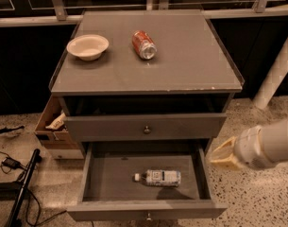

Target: Pick blue plastic bottle from middle drawer and place on counter

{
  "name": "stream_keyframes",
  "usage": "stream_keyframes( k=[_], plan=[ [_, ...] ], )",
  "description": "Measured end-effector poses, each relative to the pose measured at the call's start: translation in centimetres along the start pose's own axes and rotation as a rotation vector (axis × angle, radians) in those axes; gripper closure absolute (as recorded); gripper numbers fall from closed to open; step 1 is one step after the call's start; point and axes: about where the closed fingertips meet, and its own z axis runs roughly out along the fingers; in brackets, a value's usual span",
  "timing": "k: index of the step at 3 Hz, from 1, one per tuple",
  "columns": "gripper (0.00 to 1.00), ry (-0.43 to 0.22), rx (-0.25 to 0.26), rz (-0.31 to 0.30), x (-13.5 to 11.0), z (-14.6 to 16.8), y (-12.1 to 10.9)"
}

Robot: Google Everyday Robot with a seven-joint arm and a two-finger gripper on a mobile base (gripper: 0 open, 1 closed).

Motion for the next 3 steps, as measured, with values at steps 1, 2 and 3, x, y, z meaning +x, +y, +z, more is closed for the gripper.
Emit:
stream_keyframes(
  k=[1, 2, 3],
  plan=[
    [1.0, -0.147, -0.067, 0.006, 0.9, 7.5, 2.0],
    [1.0, -0.173, -0.094, 0.005, 1.3, 9.5, 2.4],
    [1.0, -0.172, -0.091, 0.004, 1.3, 9.3, 2.3]
  ],
)
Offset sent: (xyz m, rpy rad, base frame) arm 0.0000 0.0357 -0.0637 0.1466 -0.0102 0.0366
